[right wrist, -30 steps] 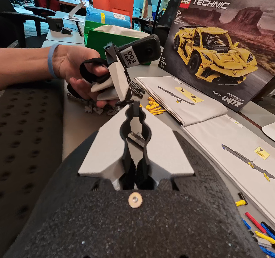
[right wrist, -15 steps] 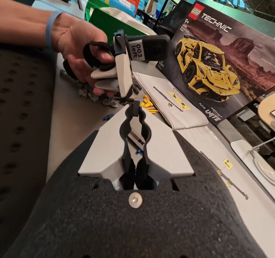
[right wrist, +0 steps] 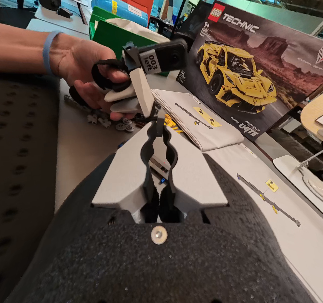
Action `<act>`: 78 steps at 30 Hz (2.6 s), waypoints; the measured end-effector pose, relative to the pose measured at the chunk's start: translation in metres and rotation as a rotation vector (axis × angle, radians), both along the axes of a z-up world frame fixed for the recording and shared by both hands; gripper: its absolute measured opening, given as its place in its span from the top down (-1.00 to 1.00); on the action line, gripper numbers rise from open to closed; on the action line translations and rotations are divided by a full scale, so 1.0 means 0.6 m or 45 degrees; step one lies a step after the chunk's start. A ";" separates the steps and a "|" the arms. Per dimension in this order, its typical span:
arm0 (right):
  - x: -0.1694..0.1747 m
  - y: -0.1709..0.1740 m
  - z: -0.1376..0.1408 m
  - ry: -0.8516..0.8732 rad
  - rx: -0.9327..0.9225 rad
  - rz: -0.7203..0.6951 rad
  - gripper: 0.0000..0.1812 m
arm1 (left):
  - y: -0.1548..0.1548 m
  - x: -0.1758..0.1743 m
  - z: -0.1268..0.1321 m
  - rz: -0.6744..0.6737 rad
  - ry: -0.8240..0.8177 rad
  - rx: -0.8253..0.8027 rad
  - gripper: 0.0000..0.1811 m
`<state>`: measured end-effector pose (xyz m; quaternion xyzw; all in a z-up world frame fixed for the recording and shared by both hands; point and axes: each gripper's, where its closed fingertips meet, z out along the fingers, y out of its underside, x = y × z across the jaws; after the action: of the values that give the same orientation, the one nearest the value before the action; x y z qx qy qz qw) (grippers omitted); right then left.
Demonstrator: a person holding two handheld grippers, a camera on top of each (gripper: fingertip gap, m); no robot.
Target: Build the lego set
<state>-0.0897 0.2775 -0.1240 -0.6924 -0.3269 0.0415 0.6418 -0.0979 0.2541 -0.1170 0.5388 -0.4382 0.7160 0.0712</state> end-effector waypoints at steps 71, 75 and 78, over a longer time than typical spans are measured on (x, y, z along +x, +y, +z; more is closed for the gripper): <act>0.040 -0.015 -0.009 0.624 -0.478 -0.019 1.00 | -0.001 0.030 -0.018 0.136 0.099 0.142 0.98; 0.028 -0.019 0.000 0.653 -0.524 0.003 0.87 | 0.007 0.035 -0.021 0.216 0.104 0.256 0.97; 0.033 -0.014 0.013 0.542 -0.417 -0.142 0.75 | 0.031 0.047 0.009 0.373 0.058 0.091 0.97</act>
<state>-0.0701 0.2694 -0.1159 -0.7797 -0.1349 0.2028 0.5768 -0.0696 0.2727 -0.1113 0.6152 -0.3782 0.6904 -0.0434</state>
